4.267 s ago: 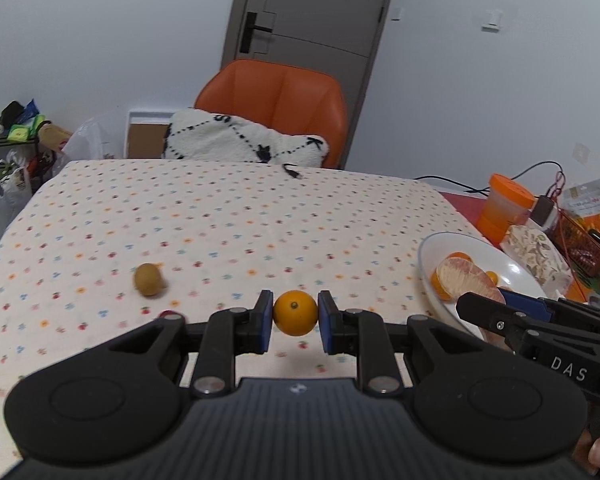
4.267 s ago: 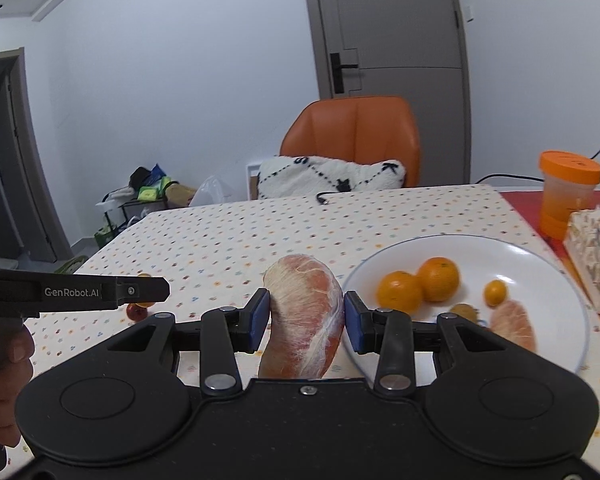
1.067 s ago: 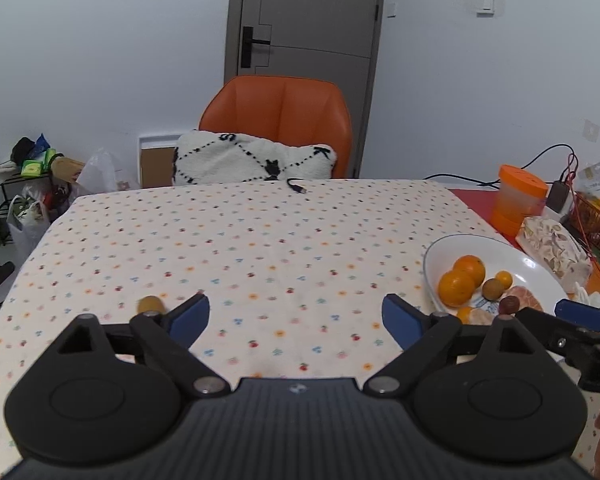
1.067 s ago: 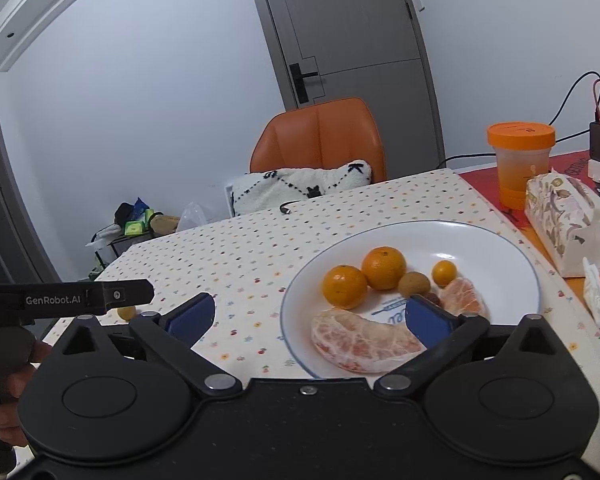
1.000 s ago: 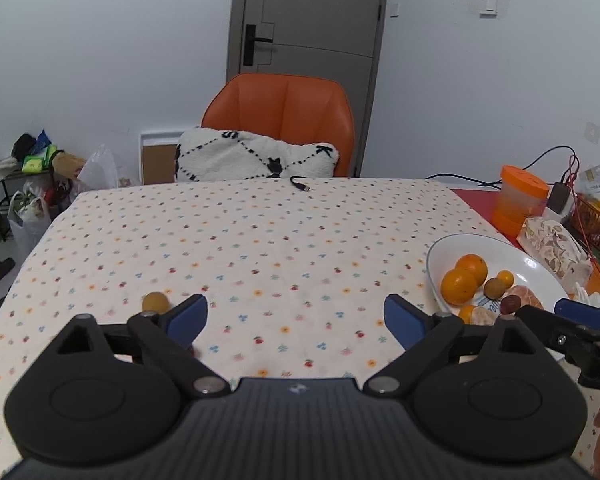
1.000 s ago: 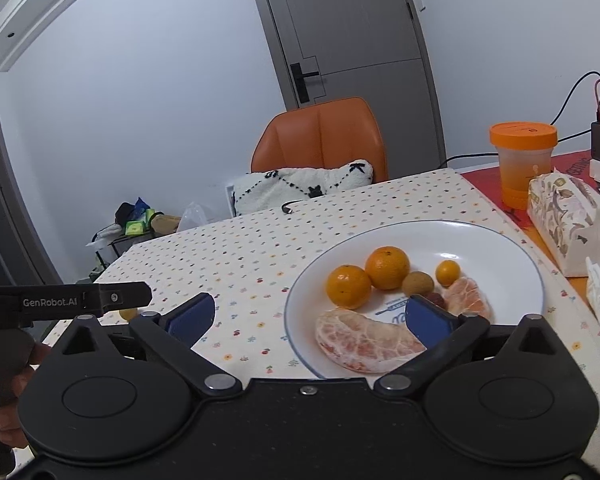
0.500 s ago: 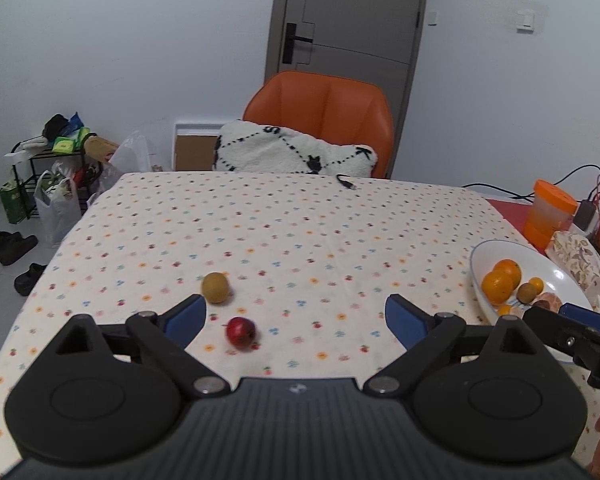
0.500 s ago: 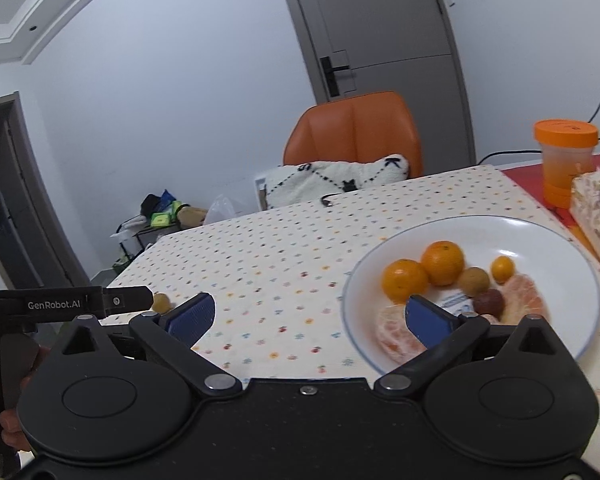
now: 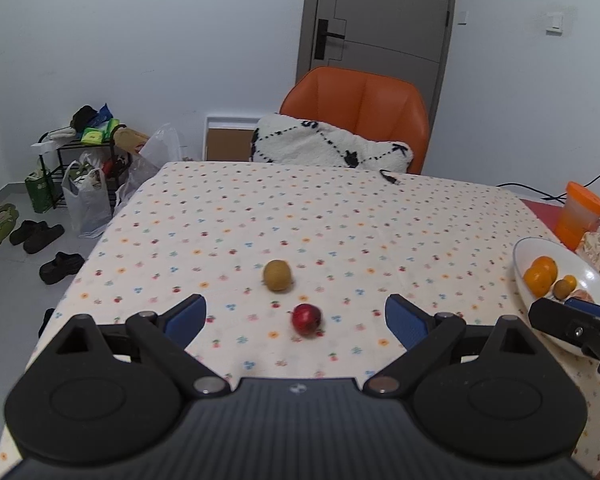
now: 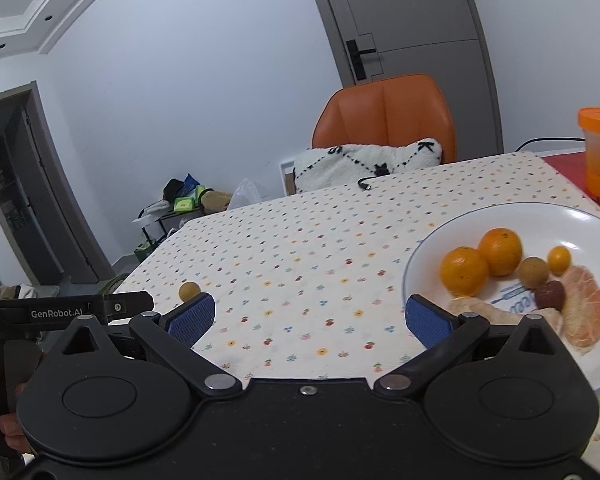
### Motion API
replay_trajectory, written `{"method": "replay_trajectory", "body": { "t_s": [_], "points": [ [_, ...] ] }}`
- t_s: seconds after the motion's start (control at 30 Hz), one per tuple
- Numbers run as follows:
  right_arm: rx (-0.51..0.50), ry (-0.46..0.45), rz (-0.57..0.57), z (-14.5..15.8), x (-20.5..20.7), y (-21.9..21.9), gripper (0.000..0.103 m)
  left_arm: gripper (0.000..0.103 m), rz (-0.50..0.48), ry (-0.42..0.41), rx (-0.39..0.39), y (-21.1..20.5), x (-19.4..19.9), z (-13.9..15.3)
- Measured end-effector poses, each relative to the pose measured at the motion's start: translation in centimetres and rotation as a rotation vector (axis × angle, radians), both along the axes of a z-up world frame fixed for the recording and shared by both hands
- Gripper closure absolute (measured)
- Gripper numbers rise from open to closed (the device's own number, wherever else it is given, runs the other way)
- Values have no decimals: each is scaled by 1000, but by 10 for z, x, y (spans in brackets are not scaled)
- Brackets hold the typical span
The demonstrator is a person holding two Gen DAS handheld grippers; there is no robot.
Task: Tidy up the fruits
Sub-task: 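Move both tools toward the last red plum and kiwi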
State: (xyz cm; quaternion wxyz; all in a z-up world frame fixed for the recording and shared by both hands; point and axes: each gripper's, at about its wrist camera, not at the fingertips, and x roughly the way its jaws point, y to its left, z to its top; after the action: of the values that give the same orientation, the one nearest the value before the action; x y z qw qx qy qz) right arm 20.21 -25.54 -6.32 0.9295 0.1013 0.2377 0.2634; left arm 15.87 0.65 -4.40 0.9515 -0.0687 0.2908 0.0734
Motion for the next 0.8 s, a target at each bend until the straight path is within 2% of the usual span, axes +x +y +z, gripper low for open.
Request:
{"method": "replay_trajectory", "body": {
  "t_s": [0.5, 0.67, 0.8],
  "points": [
    [-43, 21, 79, -3, 12, 30, 0, 12, -14, 22, -45, 14, 12, -19],
    [-76, 43, 117, -6, 19, 45, 2, 24, -23, 38, -70, 17, 22, -30],
    [-87, 59, 138, -7, 24, 54, 10, 37, -18, 55, -97, 20, 29, -38]
  ]
}}
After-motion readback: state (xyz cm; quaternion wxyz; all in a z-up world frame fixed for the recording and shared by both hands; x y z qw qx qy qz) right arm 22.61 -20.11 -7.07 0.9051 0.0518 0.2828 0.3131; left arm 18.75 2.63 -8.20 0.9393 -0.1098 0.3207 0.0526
